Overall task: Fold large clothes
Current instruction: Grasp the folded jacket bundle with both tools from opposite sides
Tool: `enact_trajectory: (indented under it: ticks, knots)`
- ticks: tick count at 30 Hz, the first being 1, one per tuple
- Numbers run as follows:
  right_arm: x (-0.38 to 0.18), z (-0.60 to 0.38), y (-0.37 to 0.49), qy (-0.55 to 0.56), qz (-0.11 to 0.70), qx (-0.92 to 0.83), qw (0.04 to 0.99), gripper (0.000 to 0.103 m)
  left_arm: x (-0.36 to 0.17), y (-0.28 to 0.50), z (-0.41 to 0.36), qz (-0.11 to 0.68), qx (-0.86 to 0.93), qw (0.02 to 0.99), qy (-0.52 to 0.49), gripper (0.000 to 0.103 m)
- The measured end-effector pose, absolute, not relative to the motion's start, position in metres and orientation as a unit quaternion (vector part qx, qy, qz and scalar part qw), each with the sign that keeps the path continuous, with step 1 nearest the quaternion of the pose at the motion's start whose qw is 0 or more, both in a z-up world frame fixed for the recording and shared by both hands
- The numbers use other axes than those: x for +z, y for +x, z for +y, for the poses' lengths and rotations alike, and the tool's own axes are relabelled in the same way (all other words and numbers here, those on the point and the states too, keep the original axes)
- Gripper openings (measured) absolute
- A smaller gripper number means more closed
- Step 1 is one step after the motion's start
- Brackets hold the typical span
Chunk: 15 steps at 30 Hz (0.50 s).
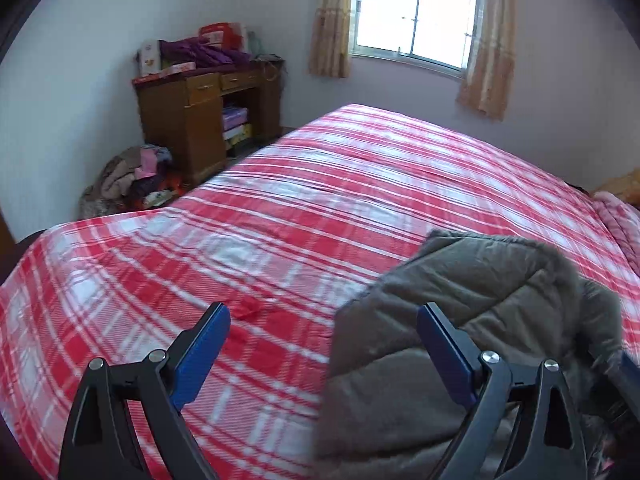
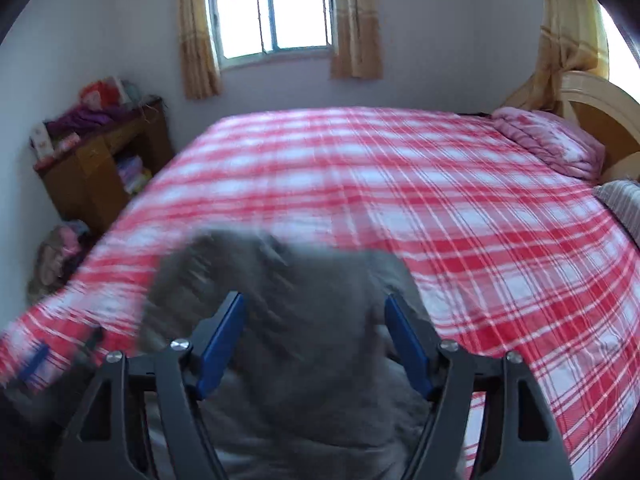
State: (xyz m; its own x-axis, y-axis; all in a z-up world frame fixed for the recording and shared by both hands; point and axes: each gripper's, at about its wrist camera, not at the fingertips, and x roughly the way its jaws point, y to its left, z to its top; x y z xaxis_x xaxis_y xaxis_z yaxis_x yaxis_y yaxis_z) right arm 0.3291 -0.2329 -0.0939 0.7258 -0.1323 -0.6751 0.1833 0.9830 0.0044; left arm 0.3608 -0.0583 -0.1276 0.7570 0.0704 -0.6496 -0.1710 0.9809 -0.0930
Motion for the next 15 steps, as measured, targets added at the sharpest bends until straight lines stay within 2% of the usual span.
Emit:
enact_trajectory:
  ticks: [4,10,15]
  knots:
    - [-0.125,-0.273,0.322,0.063,0.381,-0.105,0.916,0.074,-0.145,0.371,-0.092,0.368,0.050,0.928,-0.039,0.095]
    - [-0.149,-0.300,0.312,0.092,0.381,-0.113,0.913,0.074,-0.165,0.367,-0.127,0.355,0.056,0.933,0.019,0.095]
    - [-0.160,-0.303,0.308,0.106,0.378,-0.108,0.913,0.075,-0.182,0.369,-0.124,0.356,0.056,0.933,0.004,0.100]
